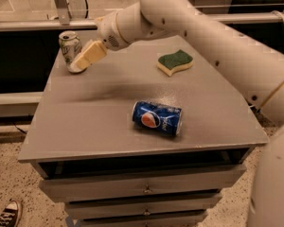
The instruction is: Move 7up can near sponge
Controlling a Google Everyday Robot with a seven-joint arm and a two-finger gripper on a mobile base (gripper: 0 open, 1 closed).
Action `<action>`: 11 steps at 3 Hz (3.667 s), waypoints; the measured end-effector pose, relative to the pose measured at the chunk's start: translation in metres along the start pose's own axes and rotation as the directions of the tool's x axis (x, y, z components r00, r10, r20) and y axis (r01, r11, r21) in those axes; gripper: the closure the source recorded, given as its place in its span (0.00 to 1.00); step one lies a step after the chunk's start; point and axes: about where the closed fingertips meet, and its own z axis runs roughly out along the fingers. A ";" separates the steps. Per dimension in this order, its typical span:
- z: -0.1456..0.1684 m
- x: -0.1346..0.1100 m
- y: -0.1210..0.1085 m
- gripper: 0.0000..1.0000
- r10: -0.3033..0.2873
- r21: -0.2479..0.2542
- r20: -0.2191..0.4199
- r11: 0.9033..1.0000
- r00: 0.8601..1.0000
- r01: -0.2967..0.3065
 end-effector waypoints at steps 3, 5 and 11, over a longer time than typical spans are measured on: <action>0.092 0.006 -0.019 0.16 0.144 -0.039 0.117 0.989 0.983 -0.140; 0.095 0.006 -0.021 0.62 0.160 -0.038 0.160 0.987 0.974 -0.155; -0.081 0.095 -0.126 1.00 0.143 0.351 0.177 0.915 0.974 -0.198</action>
Offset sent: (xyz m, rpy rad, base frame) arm 0.0621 0.0736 -0.0501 0.1786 0.1243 -0.0337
